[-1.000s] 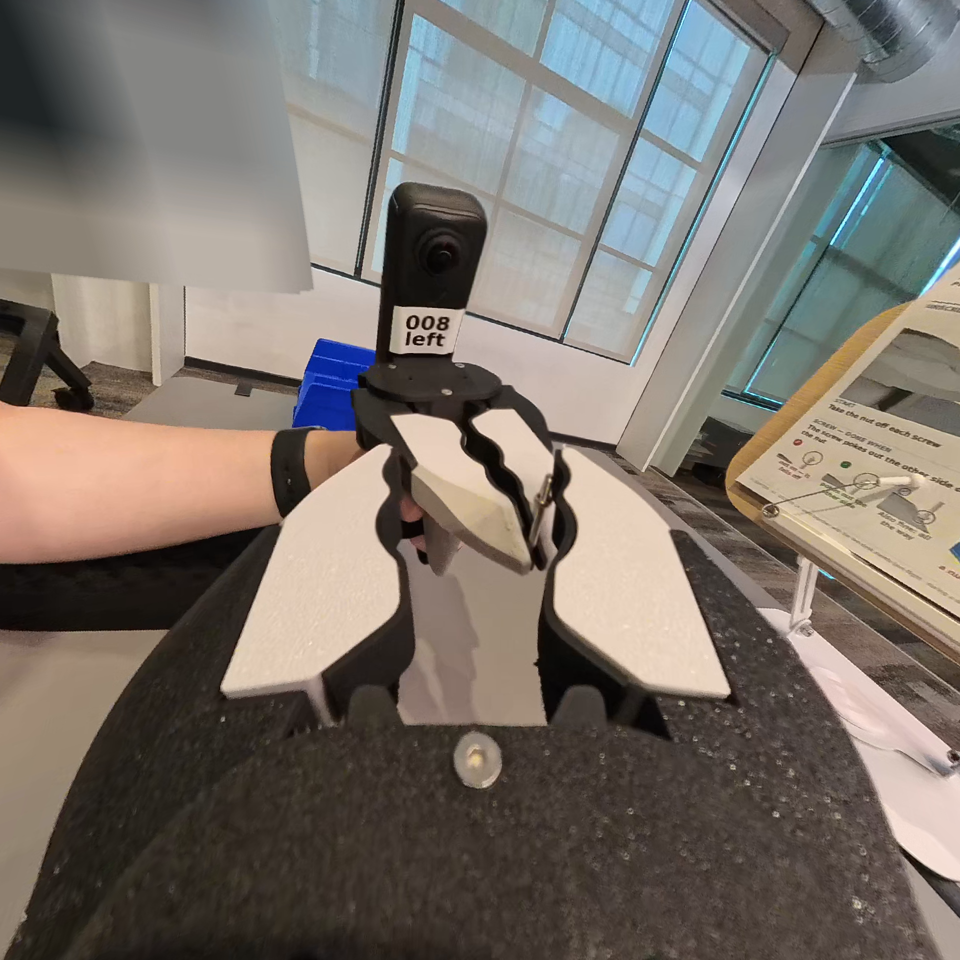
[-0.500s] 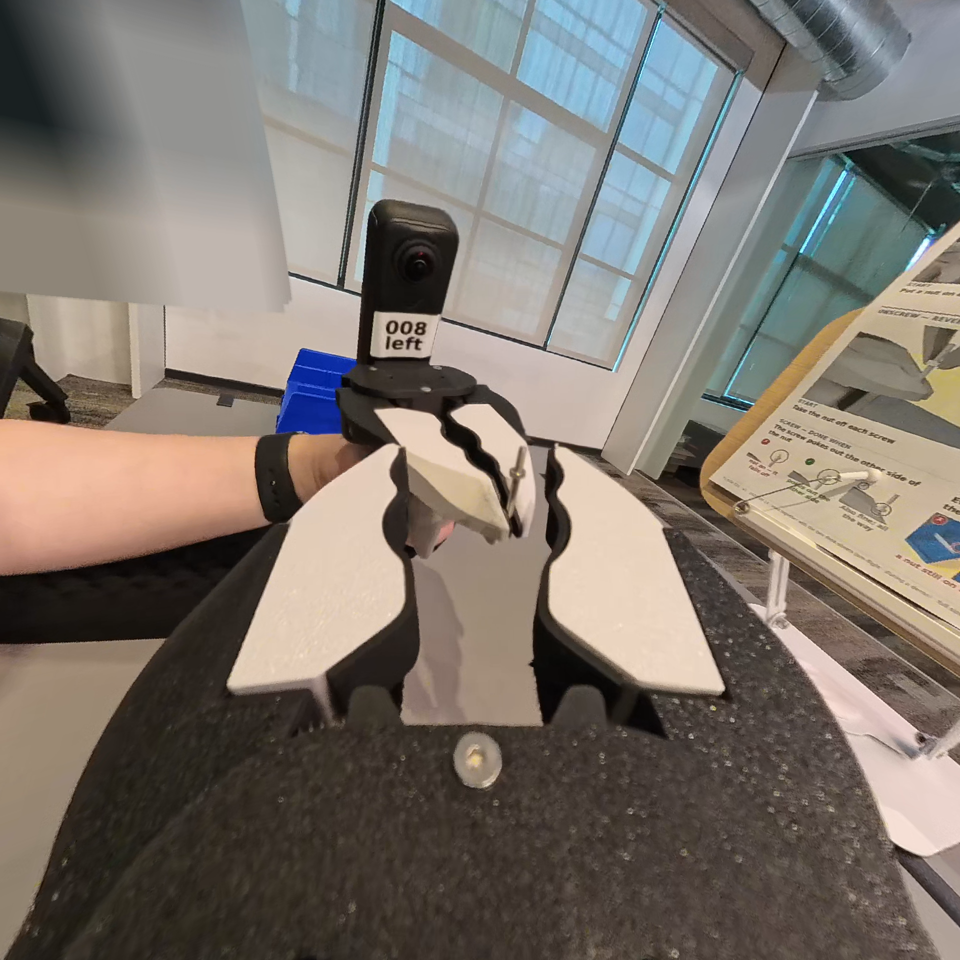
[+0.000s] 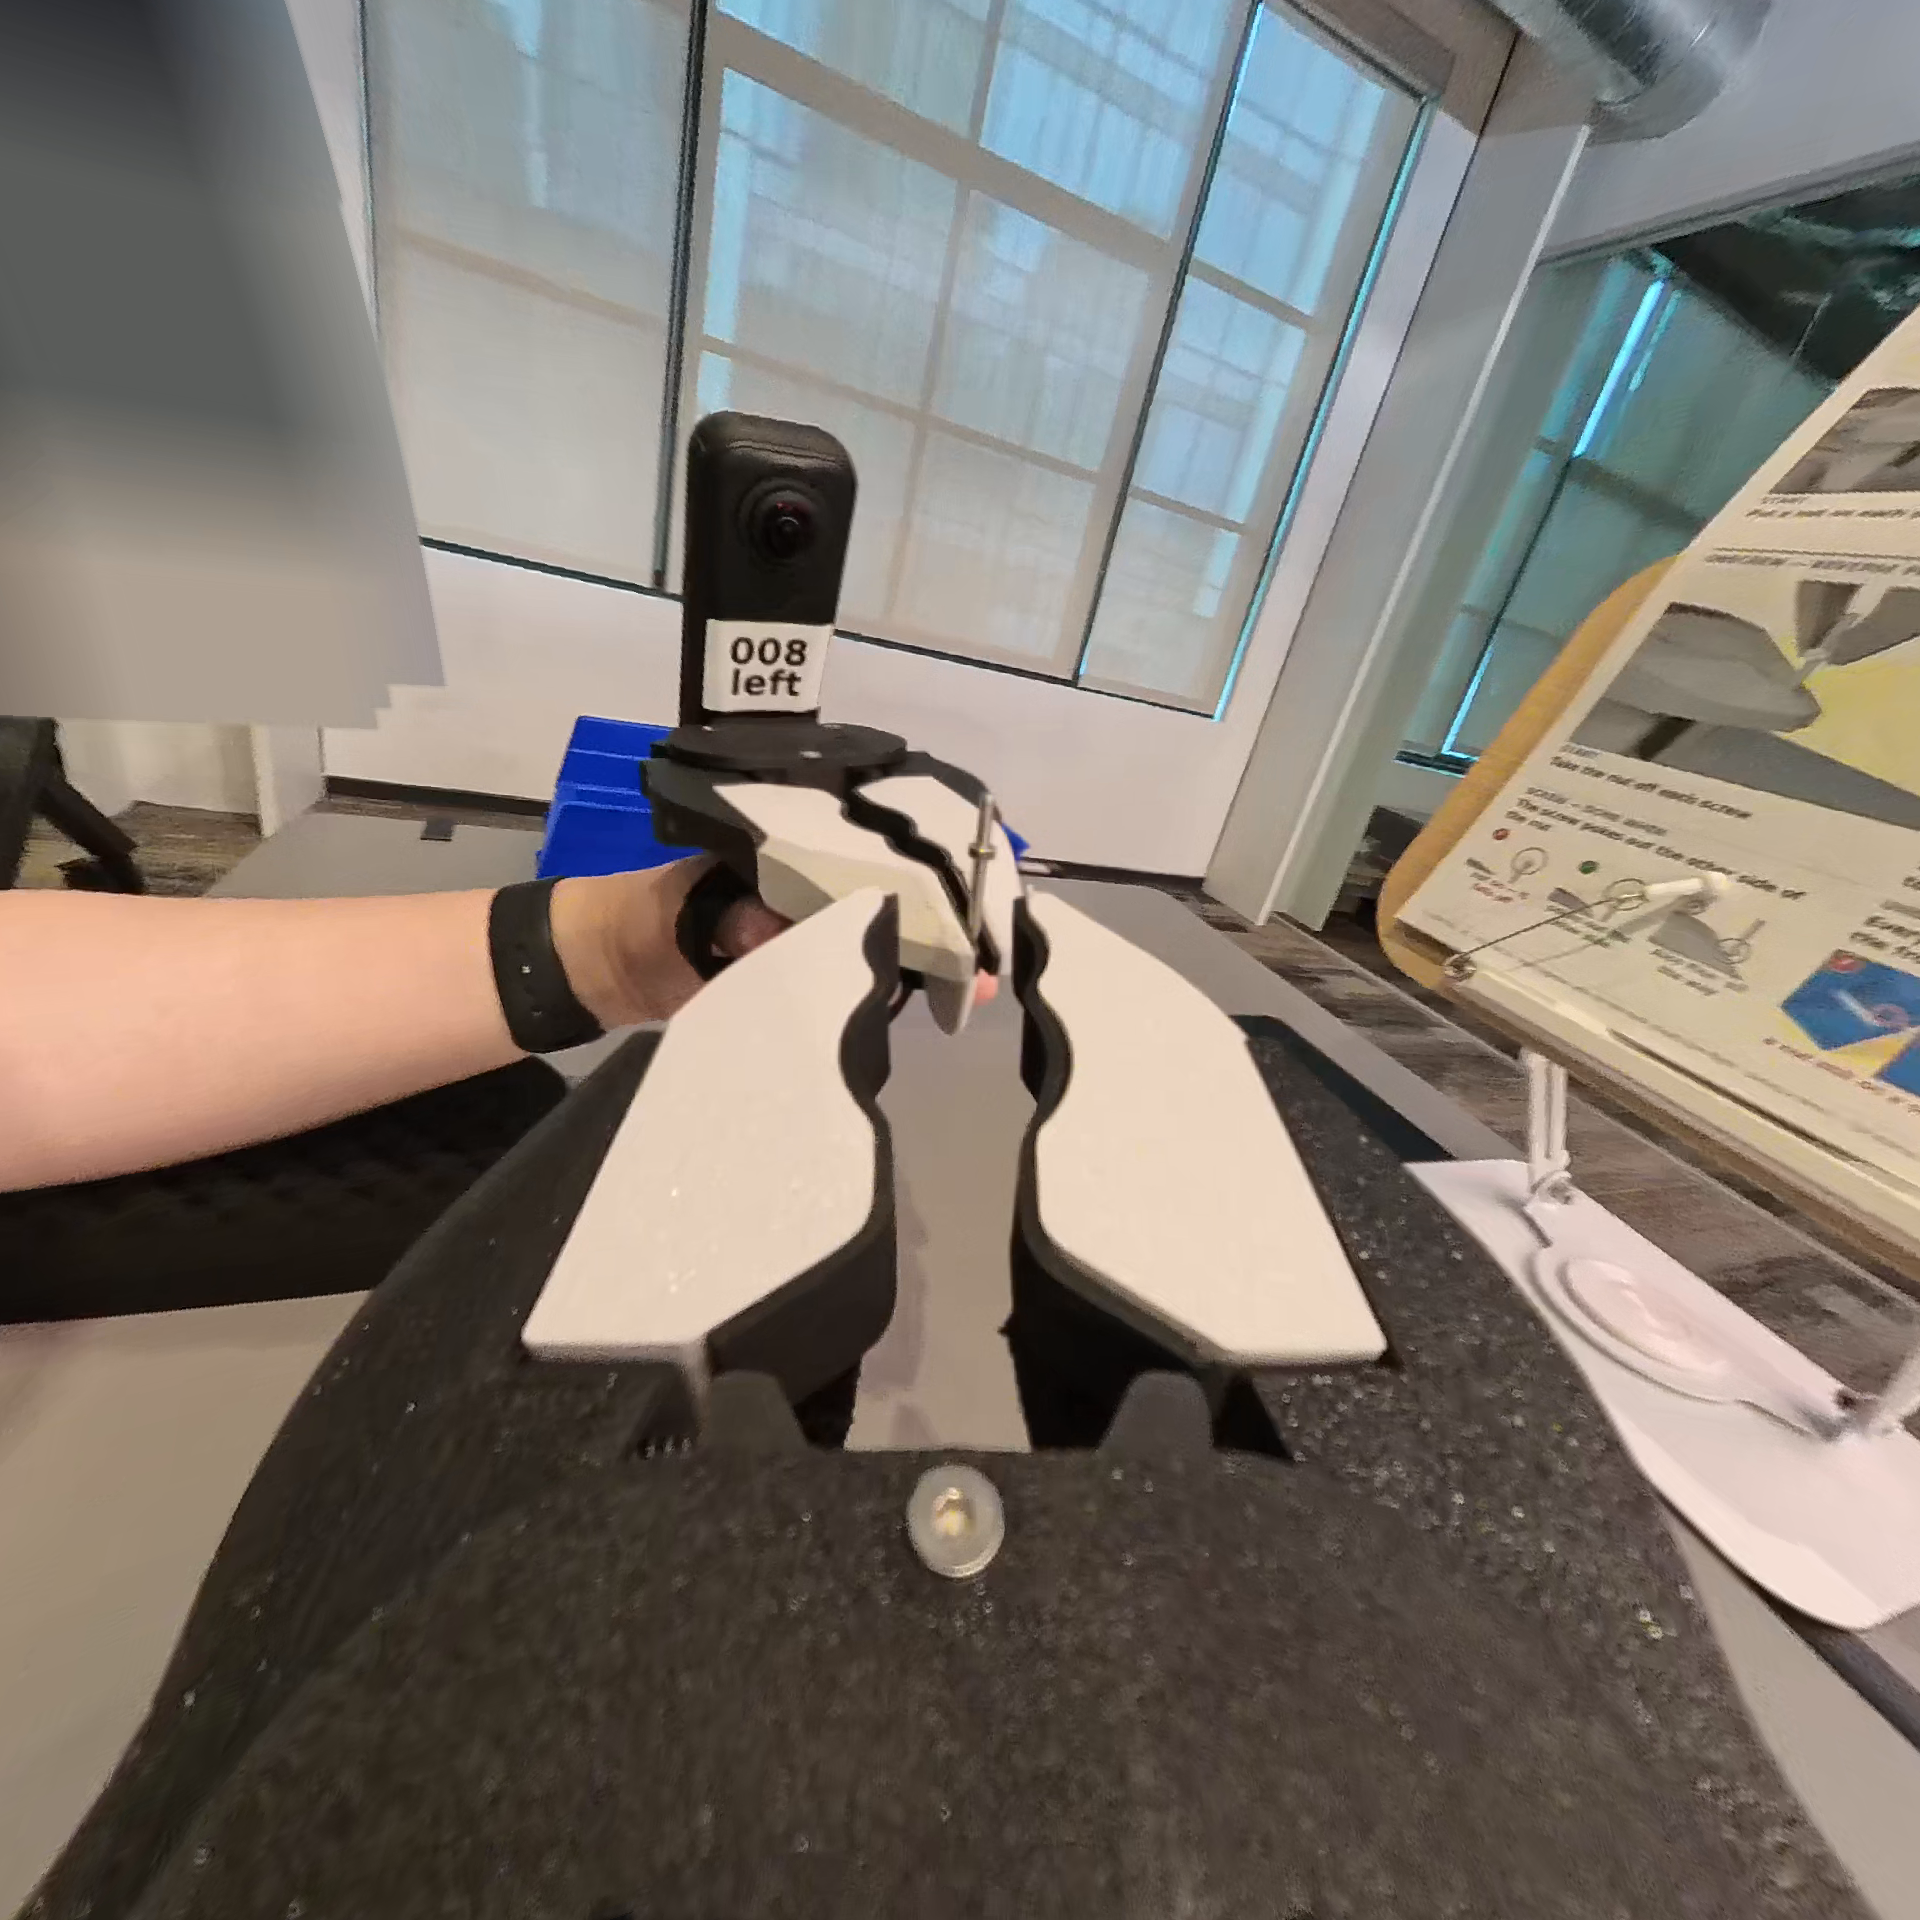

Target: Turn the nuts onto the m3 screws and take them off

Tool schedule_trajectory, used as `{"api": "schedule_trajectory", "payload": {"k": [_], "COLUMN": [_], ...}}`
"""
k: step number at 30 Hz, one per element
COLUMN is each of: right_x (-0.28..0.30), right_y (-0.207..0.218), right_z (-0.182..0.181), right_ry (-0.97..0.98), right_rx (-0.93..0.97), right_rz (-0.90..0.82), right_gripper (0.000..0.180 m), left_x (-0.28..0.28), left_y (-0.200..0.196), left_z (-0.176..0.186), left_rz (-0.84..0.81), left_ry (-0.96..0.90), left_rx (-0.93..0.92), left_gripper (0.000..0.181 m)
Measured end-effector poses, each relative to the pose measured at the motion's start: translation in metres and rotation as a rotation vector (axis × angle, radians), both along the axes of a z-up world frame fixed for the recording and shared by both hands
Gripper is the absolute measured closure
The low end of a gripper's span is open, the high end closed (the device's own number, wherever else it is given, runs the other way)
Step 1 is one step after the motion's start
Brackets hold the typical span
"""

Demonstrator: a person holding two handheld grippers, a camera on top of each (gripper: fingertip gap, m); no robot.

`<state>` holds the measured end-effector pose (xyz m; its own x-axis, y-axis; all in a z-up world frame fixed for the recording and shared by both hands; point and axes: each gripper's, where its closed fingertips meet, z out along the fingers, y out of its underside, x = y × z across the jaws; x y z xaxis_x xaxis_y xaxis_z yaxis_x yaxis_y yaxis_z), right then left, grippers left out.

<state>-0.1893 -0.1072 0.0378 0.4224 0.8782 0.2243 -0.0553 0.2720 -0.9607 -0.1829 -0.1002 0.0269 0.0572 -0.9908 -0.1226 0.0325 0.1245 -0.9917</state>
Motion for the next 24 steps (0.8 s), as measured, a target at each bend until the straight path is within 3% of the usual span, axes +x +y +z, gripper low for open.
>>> {"api": "schedule_trajectory", "payload": {"k": [24], "right_x": [-0.005], "right_y": [-0.001], "right_z": [-0.006], "right_ry": [0.012], "right_rx": [-0.072], "right_rz": [0.061], "right_gripper": [0.178], "left_x": [0.007], "left_y": [-0.012], "left_z": [-0.006], "left_rz": [-0.054], "left_ry": [0.038], "left_rx": [0.038], "left_gripper": [0.179]}}
